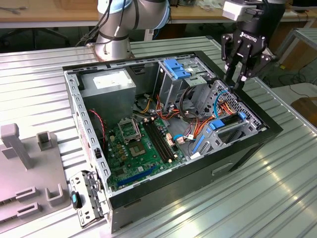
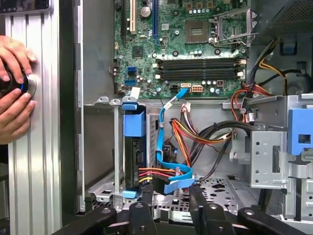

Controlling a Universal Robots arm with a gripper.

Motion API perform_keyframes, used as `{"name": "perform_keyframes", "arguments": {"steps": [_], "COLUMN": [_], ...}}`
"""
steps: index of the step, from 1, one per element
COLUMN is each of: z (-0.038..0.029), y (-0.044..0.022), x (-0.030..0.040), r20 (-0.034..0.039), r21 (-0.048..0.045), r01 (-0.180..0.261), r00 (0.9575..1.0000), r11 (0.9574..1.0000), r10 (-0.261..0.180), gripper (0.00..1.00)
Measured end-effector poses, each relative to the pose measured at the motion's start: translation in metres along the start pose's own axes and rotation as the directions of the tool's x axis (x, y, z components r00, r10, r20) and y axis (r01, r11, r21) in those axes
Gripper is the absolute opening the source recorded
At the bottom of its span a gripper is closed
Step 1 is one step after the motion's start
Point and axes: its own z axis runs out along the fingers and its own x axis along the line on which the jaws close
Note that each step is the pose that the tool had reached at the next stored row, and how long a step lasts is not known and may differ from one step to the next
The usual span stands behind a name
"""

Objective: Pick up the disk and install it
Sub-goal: 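Insert the second disk wire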

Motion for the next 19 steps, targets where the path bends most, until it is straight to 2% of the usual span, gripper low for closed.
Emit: {"name": "perform_keyframes", "arguments": {"steps": [2, 4, 5, 7, 8, 9, 10, 11, 13, 15, 16, 17, 18, 19], "z": [0.0022, 0.0048, 0.0053, 0.0067, 0.0074, 0.0080, 0.0091, 0.0097, 0.0120, 0.0125, 0.0126, 0.0127, 0.0127, 0.0128], "y": [0.0001, 0.0002, 0.0002, 0.0003, 0.0003, 0.0003, 0.0003, 0.0003, 0.0003, 0.0003, 0.0004, 0.0004, 0.0004, 0.0004], "x": [-0.0047, -0.0075, -0.0076, -0.0079, -0.0082, -0.0085, -0.0091, -0.0095, -0.0106, -0.0108, -0.0108, -0.0108, -0.0108, -0.0108], "r20": [-0.0056, -0.0194, -0.0305, -0.0780, -0.0913, -0.0986, -0.1092, -0.1157, -0.1372, -0.1467, -0.1483, -0.1497, -0.1499, -0.1500], "r21": [0.0000, 0.0001, 0.0001, 0.0003, 0.0003, 0.0003, 0.0004, 0.0004, 0.0005, 0.0005, 0.0005, 0.0005, 0.0005, 0.0005], "r01": [0.000, 0.000, 0.000, 0.001, 0.001, 0.001, 0.001, 0.001, 0.002, 0.002, 0.002, 0.002, 0.002, 0.002], "r00": [1.0000, 0.9998, 0.9995, 0.9970, 0.9958, 0.9951, 0.9940, 0.9933, 0.9905, 0.9892, 0.9889, 0.9887, 0.9887, 0.9887], "r11": [1.0000, 1.0000, 1.0000, 1.0000, 1.0000, 1.0000, 1.0000, 1.0000, 1.0000, 1.0000, 1.0000, 1.0000, 1.0000, 1.0000], "r10": [0.000, 0.000, 0.000, -0.001, -0.001, -0.001, -0.001, -0.001, -0.002, -0.002, -0.002, -0.002, -0.002, -0.002], "gripper": [0.42, 0.42, 0.42, 0.42, 0.42, 0.42, 0.42, 0.42, 0.42, 0.28, 0.22, 0.22, 0.11, 0.11]}}
